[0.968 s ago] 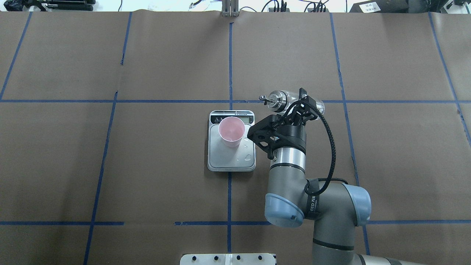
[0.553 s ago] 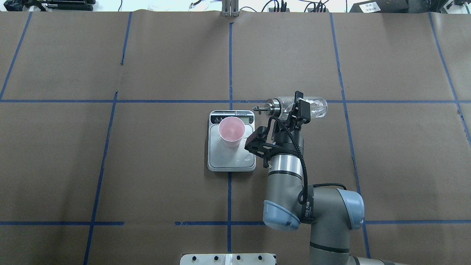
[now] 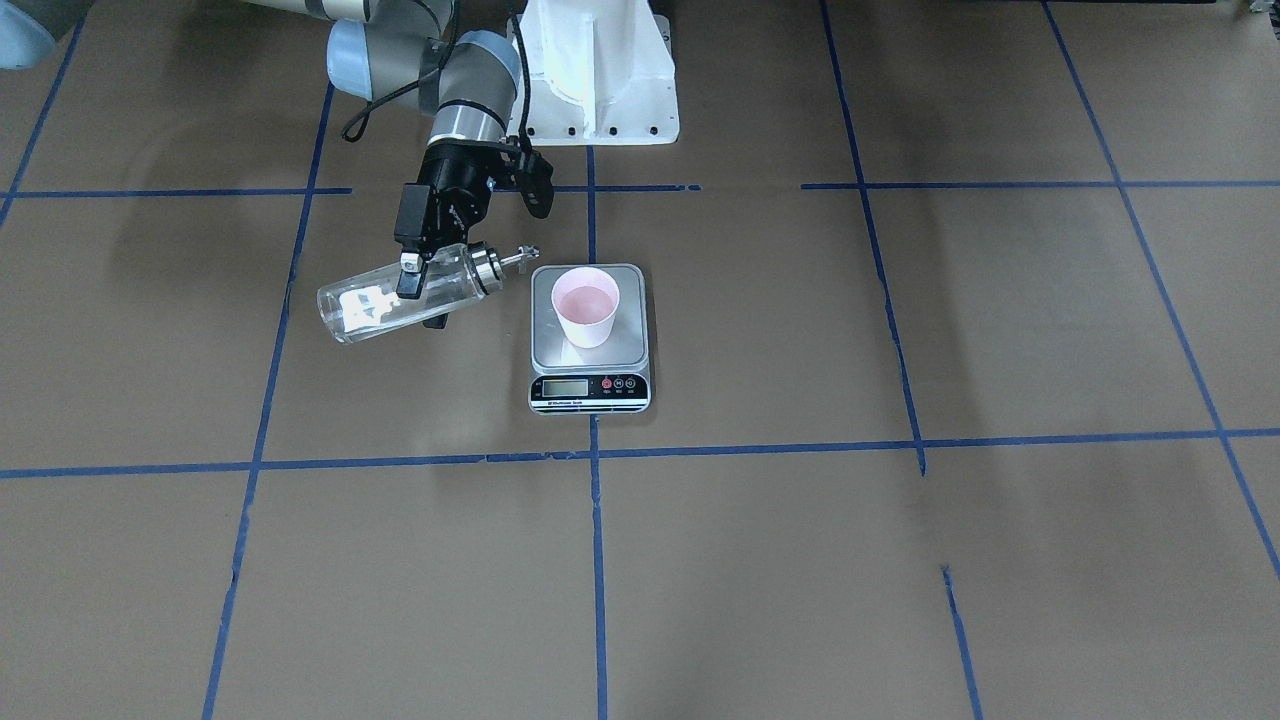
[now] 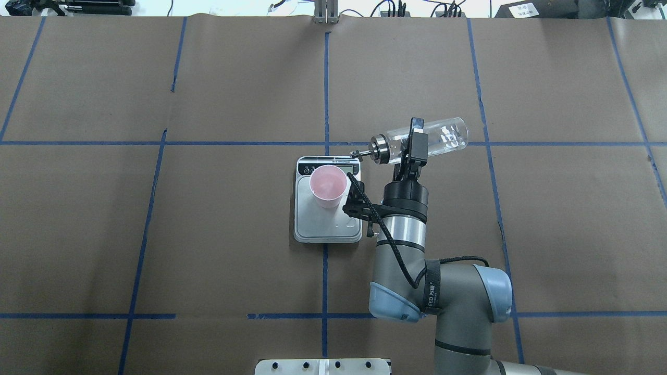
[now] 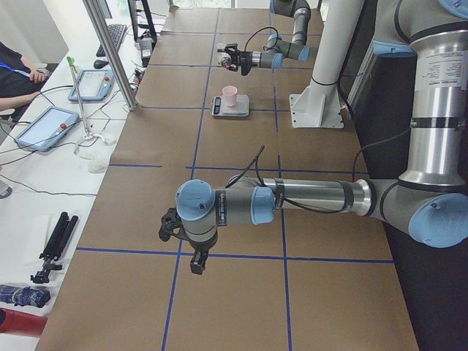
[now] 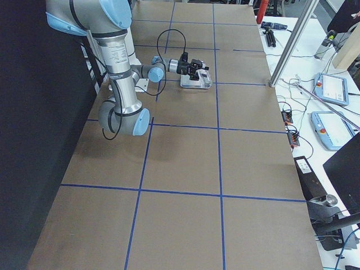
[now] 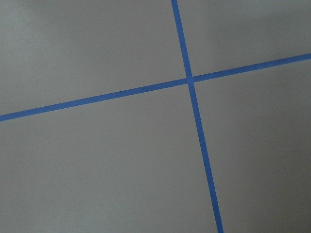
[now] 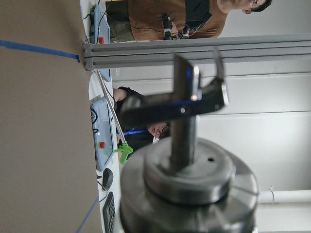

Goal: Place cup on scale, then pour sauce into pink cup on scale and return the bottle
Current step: 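Tilt the sauce bottle over the pink cup with the right gripper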

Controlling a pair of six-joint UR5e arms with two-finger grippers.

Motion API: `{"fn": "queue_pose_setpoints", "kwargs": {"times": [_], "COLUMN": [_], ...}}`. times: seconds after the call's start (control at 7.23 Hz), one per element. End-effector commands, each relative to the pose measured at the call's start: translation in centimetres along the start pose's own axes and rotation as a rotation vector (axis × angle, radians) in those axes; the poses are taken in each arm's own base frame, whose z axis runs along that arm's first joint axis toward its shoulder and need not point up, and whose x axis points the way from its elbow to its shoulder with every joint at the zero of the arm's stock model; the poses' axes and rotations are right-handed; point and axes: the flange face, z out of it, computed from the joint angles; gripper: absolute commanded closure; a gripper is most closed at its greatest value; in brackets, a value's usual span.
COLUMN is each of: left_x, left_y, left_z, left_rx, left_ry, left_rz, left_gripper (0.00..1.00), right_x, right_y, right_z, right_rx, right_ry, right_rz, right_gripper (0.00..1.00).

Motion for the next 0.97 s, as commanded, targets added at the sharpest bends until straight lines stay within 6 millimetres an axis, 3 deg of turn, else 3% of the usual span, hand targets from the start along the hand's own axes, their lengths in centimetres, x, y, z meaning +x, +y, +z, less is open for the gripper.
{"fn": "queue_pose_setpoints", "kwargs": {"times": [0.0,0.28,0.83], "left_x": [-0.2,-0.3,-0.3], "left_y": [0.7,1.0,1.0], "left_z": [0.4,0.6,0.7], "left_rx": [-0.008,-0.011,-0.013], "left_ry": [0.002,0.005,0.005], "left_rz": [-0.009,-0.012,-0.012], "left_gripper": [0.0,0.0,0.0], "right_x": [0.7,-1.3,-0.8], "right_y": [-1.3,-2.0,-2.0], "right_z": [0.1,0.5,0.5], "right_rx": [0.005,0.002,-0.003], "right_ry": [0.055,0.097,0.174], "right_rz": [-0.139,-0.208,-0.382], "right_gripper": [1.0,1.0,1.0]}}
